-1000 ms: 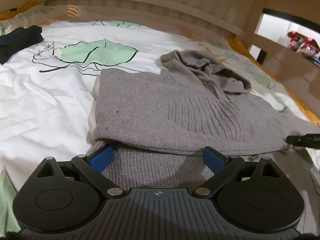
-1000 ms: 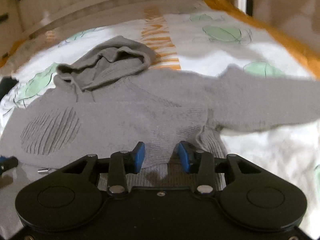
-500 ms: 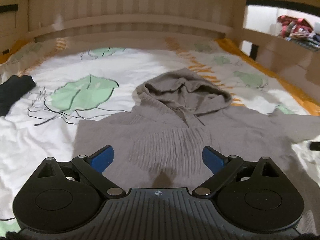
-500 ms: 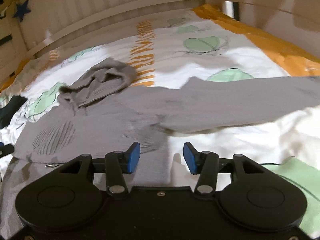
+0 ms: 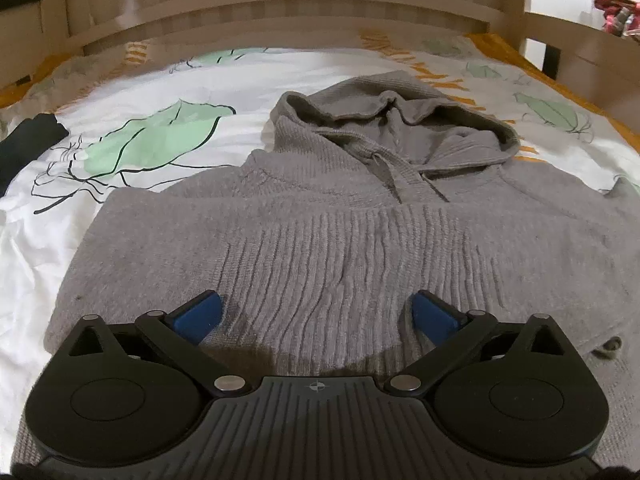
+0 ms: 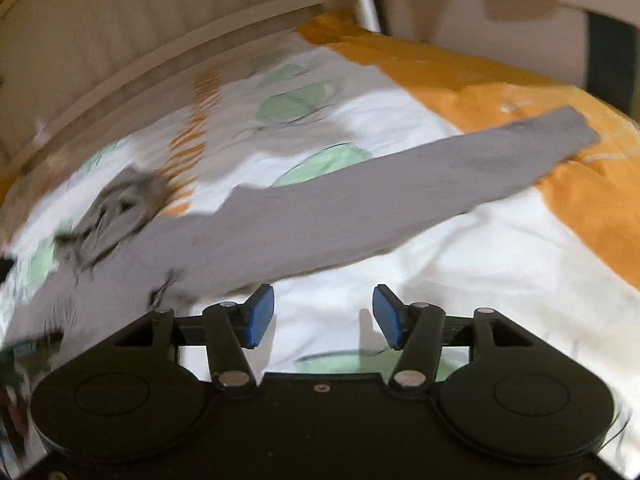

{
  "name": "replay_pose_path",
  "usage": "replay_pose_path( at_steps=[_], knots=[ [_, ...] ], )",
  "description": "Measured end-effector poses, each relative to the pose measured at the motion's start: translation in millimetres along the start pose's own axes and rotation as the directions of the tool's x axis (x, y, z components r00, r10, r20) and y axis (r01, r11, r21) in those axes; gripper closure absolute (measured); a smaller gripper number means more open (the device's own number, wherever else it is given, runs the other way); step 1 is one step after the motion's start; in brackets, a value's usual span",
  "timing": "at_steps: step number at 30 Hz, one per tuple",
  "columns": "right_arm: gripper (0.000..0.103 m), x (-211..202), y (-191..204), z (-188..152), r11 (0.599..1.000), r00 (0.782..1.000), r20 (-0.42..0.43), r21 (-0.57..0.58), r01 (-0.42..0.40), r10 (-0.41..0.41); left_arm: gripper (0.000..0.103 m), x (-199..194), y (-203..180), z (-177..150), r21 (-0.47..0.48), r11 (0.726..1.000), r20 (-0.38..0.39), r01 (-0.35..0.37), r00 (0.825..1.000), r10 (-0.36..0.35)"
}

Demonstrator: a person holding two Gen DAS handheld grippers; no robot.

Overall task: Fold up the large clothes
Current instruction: 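Grasp the other sleeve cuff with the right tool, then carry the sleeve across the sweater body with the right tool and release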

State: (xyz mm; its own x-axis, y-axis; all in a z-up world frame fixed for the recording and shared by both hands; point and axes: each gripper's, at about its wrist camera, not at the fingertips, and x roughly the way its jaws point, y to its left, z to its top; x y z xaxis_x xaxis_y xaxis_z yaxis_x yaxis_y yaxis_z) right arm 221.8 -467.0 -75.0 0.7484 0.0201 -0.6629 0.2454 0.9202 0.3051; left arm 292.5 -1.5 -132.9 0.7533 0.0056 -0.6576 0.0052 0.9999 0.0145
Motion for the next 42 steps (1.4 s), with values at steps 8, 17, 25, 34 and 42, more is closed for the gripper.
replay_pose_path(
  at_steps=[8,17,25,34,42],
  knots=[
    [0.041,19,-87,39,0.976,0.988,0.054,0.172,0.133,-0.144,0.000,-1,-5,1,0.015,1.000,0.011,-0.017,1.000,0.017],
    [0.042,47,-144,72,0.937,0.974,0.108,0.310,0.158,-0.200,0.000,0,-6,-1,0.021,1.000,0.017,-0.023,1.000,0.023],
    [0.087,60,-179,72,0.888,0.980,0.130,0.453,0.078,-0.153,0.000,0,-6,-1,0.021,1.000,0.018,-0.023,1.000,0.023],
    [0.089,20,-106,107,0.959,0.979,0.201,0.282,-0.017,-0.042,0.000,-1,-5,2,0.012,1.000,0.005,-0.011,1.000,0.011],
    [0.089,-15,31,131,0.979,0.962,0.200,0.048,-0.200,0.186,0.001,-14,13,13,-0.025,0.993,-0.076,0.112,0.991,-0.113]
  ],
)
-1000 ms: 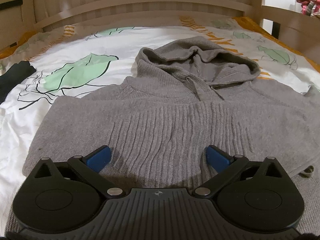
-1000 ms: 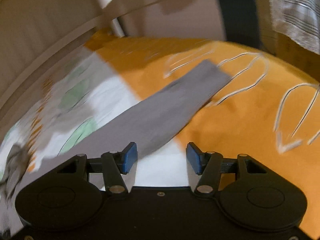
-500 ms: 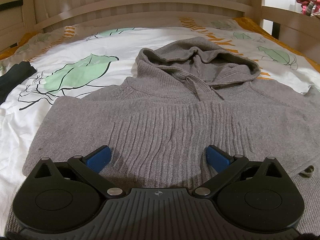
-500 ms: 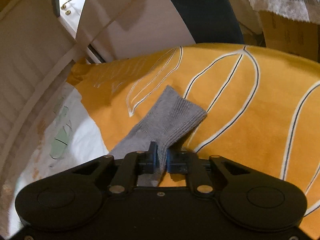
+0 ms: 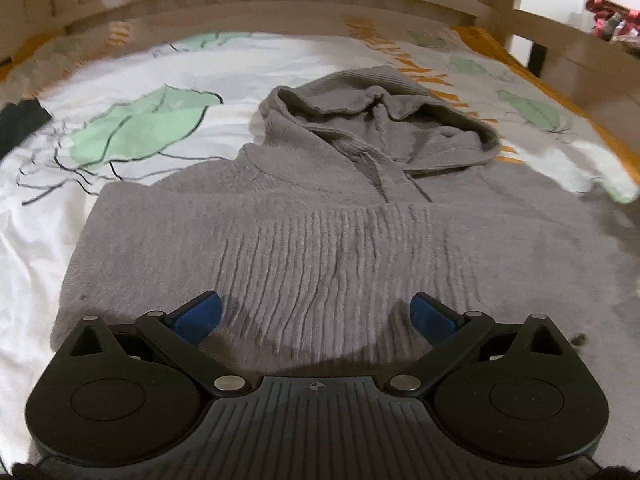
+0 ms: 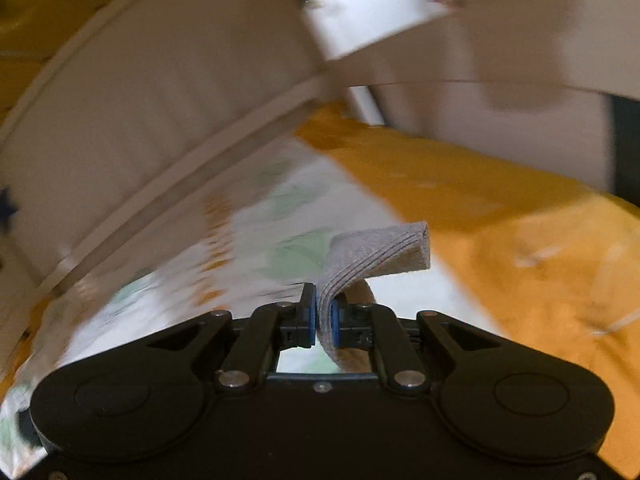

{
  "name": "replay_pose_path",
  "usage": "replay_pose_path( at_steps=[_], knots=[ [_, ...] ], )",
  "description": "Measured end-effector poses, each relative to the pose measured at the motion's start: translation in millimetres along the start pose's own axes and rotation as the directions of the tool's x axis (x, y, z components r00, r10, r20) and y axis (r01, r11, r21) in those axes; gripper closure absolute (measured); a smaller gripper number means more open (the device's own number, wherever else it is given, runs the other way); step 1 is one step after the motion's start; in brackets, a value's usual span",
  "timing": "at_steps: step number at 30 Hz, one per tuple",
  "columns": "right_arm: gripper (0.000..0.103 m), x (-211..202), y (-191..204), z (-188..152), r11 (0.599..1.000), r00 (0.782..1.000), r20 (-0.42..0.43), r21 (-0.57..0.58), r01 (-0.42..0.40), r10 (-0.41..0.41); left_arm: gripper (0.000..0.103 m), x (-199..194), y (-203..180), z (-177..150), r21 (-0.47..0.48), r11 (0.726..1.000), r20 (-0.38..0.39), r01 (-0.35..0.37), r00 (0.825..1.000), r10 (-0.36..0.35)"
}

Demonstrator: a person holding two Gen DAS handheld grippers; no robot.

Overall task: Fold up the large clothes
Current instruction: 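Carry the sleeve across the sweater body with the right tool and release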

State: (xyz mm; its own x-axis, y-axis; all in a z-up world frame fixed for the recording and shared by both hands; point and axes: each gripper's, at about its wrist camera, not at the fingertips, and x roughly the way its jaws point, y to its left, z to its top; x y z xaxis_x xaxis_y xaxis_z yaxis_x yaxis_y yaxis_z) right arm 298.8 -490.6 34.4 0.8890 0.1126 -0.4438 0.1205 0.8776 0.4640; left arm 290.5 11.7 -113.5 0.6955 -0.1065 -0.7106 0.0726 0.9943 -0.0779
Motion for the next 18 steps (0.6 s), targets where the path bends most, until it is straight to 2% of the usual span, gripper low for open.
replay_pose_path(
  at_steps=[4,9,14,18],
  knots=[
    [0.089,5,80,-15,0.989,0.991,-0.045,-0.075,-0.128,0.125,0.001,-22,21,-2,-0.064,0.995,0.005,0.082,0.997,-0.082],
    [0.089,24,169,-54,0.954,0.960,-0.129,-0.137,-0.267,0.250,0.001,-51,55,-7,-0.112,0.984,0.034,0.138,0.990,-0.135],
    [0.089,59,241,-113,0.921,0.917,-0.237,-0.147,-0.360,0.320,0.001,-70,89,-13,-0.157,0.976,0.058,0.150,0.988,-0.142],
    [0.089,81,284,-165,0.901,0.899,-0.310,-0.206,-0.382,0.310,0.001,-77,116,-21,-0.215,0.964,0.065,0.157,0.987,-0.146]
  ],
)
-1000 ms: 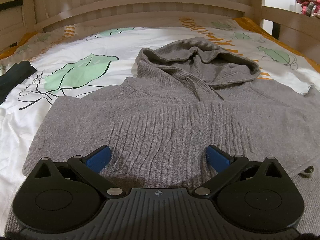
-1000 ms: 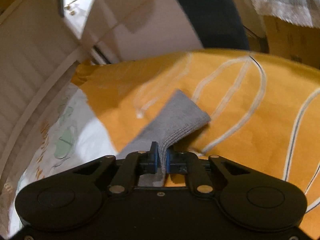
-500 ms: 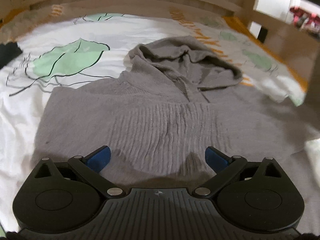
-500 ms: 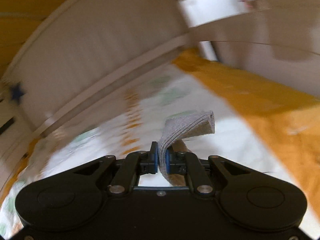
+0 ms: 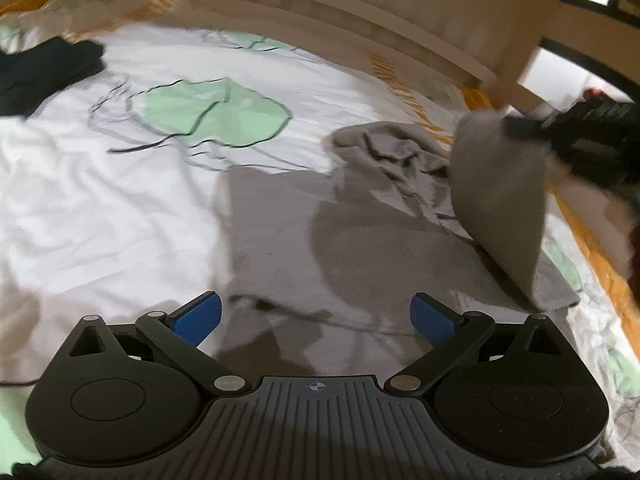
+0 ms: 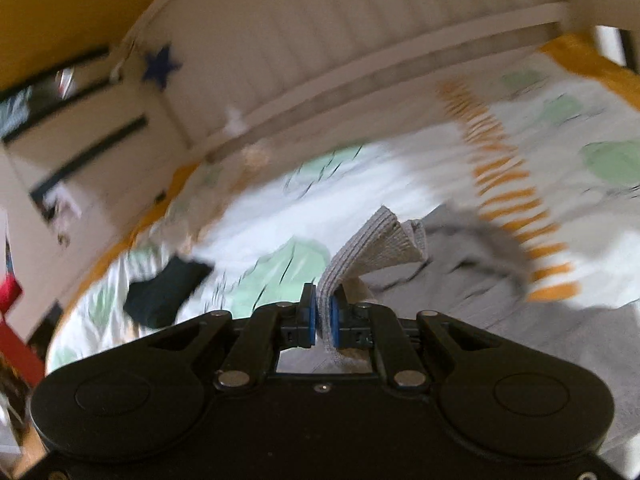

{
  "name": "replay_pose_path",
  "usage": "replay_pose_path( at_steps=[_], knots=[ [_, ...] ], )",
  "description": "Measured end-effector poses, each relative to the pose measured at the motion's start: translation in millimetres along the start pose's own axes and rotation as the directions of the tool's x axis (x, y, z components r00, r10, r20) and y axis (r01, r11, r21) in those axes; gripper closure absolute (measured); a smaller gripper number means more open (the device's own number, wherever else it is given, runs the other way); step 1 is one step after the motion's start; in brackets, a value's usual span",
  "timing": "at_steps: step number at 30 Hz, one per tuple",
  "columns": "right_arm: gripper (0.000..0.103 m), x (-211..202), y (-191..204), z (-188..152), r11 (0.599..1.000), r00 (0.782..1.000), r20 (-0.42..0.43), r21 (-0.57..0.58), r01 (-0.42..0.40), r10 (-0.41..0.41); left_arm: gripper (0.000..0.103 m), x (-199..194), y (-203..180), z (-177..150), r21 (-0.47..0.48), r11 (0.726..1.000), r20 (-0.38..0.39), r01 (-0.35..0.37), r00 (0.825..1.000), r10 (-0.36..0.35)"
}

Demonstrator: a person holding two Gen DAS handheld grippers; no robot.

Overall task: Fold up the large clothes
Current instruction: 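Carry the sleeve across the sweater body with the right tool and release, then grasp the sweater hem with the left tool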

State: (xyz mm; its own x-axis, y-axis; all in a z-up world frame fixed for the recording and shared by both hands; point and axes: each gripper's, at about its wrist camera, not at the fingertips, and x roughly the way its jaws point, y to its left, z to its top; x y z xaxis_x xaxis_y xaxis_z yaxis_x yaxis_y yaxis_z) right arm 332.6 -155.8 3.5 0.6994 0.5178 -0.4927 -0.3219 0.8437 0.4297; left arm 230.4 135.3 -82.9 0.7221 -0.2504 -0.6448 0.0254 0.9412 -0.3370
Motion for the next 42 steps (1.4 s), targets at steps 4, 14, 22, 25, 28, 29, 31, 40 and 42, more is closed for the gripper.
replay_pose_path(
  at_steps=[4,14,22,25,28,29,31,40,42],
  knots=[
    [0.089,39,25,-35,0.998,0.997,-0.076,-0.054,0.015,-0.019,0.001,-6,19,-2,-0.036,0.999,0.003,-0.001,1.000,0.002],
    [0.050,38,28,-74,0.987,0.993,-0.109,-0.160,0.023,-0.041,0.001,-13,24,3,-0.057,0.996,0.027,0.066,0.998,-0.064],
    [0.050,-5,-15,-97,0.974,0.984,-0.115,-0.194,0.115,-0.139,0.001,13,-14,16,0.004,0.993,0.027,0.116,0.993,-0.116],
    [0.050,-20,-38,-108,0.973,0.975,-0.119,-0.158,0.166,-0.186,0.001,28,-24,17,0.015,0.993,0.014,0.116,0.993,-0.117],
    [0.050,-34,-58,-119,0.968,0.967,-0.109,-0.128,0.217,-0.231,0.002,46,-27,18,-0.009,0.995,-0.012,0.104,0.994,-0.104],
    [0.051,-39,-63,-123,0.967,0.965,-0.103,-0.114,0.230,-0.241,0.003,52,-26,18,-0.019,0.995,-0.025,0.096,0.995,-0.096],
    [0.051,-49,-72,-128,0.964,0.961,-0.094,-0.087,0.253,-0.260,0.017,64,-24,19,-0.040,0.995,-0.062,0.094,0.993,-0.096],
    [0.050,-75,-85,-134,0.958,0.960,-0.018,-0.071,0.277,-0.278,0.099,52,-25,39,-0.040,0.993,-0.003,0.114,0.993,-0.114],
    [0.050,-73,-87,-130,0.959,0.961,-0.012,-0.065,0.275,-0.276,0.099,39,-32,51,-0.022,0.991,0.045,0.133,0.990,-0.132]
  ],
)
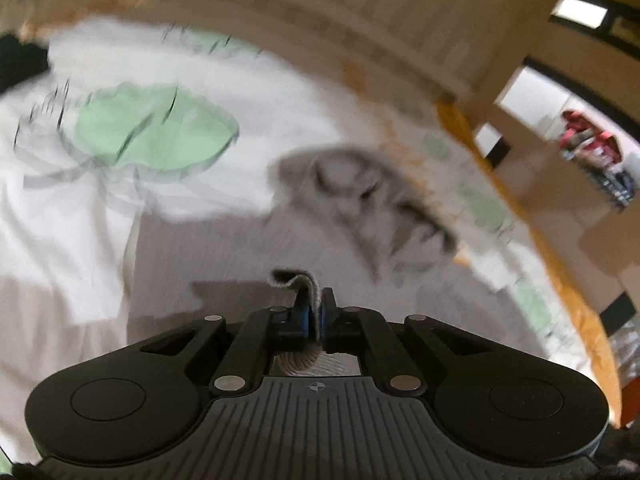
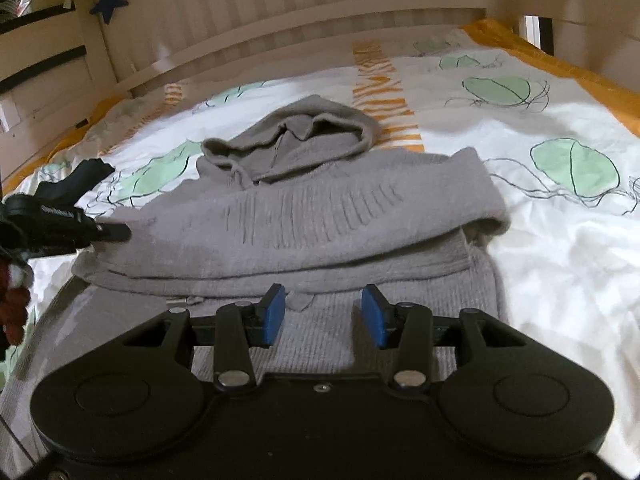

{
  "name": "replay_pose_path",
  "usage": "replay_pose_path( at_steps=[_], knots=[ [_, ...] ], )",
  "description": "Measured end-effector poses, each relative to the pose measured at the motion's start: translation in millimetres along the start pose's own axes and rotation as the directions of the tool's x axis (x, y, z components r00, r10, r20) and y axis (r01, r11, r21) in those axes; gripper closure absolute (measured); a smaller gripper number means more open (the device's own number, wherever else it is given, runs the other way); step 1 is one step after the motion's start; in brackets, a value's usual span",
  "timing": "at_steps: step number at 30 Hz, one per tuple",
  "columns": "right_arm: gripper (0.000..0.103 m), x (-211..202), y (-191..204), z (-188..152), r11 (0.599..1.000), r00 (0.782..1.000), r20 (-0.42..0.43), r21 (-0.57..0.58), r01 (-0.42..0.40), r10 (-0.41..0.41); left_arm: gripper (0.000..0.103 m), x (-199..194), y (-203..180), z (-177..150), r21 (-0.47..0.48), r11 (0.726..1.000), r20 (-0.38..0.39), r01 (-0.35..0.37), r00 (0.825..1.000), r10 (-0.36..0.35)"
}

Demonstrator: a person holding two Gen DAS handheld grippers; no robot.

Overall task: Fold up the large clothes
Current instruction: 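Grasp the sweater hem with the left tool, then fold the hem up toward the hood with the left tool and release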

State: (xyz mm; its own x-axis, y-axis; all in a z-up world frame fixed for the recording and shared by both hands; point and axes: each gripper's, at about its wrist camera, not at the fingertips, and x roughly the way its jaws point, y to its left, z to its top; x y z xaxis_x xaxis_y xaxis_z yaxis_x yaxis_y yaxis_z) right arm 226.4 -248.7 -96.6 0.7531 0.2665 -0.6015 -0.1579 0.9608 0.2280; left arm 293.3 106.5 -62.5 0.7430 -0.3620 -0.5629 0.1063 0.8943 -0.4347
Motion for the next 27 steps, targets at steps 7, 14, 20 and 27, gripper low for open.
replay_pose_path(
  at_steps=[7,14,20,27],
  knots=[
    [0.048,16,-9,9,1.000,1.000,-0.008,-0.021,0.019,-0.019,0.098,-32,-37,45,0.089,0.994,0.123,0.067,0.989,-0.078],
    [0.044,32,-40,21,0.997,0.998,0.003,0.042,0.069,-0.069,0.098,-36,-27,49,0.112,0.994,0.155,0.002,0.988,-0.019],
    [0.046,34,-55,13,0.995,0.997,-0.003,0.062,0.075,-0.075,0.098,0,23,21,0.011,0.994,0.020,-0.105,0.994,0.105],
    [0.046,35,-53,13,0.996,0.996,-0.006,0.042,0.085,-0.085,0.086,16,62,-14,0.035,0.971,-0.058,-0.236,0.970,0.237]
  ],
)
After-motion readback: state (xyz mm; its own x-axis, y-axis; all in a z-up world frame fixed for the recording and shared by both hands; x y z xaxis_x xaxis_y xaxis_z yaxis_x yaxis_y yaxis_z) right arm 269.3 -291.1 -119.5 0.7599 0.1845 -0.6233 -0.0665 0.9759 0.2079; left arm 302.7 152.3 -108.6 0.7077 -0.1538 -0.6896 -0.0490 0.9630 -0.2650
